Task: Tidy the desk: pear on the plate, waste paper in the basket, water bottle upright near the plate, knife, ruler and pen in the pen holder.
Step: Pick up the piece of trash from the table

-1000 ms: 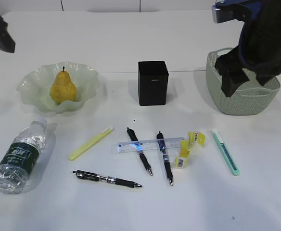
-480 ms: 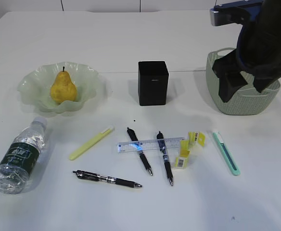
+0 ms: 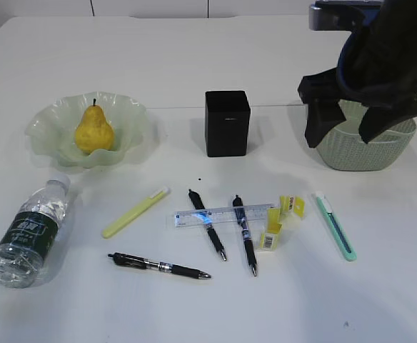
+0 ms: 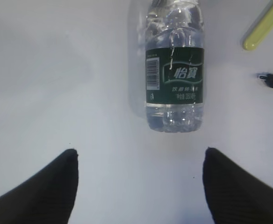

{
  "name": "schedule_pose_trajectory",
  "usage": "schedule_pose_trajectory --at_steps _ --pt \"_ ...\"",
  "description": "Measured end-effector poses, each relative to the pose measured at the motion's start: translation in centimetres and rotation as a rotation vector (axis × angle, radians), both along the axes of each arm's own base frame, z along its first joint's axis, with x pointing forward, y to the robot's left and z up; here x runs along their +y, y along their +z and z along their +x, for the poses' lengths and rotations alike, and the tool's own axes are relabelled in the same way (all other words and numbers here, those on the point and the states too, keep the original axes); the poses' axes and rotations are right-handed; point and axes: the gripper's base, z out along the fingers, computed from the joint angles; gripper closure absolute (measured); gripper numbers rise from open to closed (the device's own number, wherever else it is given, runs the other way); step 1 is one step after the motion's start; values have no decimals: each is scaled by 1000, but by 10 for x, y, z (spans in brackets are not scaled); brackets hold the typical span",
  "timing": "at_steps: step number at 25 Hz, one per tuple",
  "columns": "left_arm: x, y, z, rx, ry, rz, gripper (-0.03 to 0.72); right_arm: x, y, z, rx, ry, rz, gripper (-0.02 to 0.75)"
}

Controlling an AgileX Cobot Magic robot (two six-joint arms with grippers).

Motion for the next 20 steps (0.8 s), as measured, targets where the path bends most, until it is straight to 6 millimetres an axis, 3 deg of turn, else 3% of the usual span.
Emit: schedule_pose_trajectory --at_steps 3,13,20 --pt "0 1 1 -16 2 -5 97 5 -10 7 17 -79 48 151" --pt "0 1 2 -29 1 -5 97 24 -71 34 180 -353 175 151" --pt "-1 2 3 -43 2 -8 97 32 -98 42 220 -415 169 151"
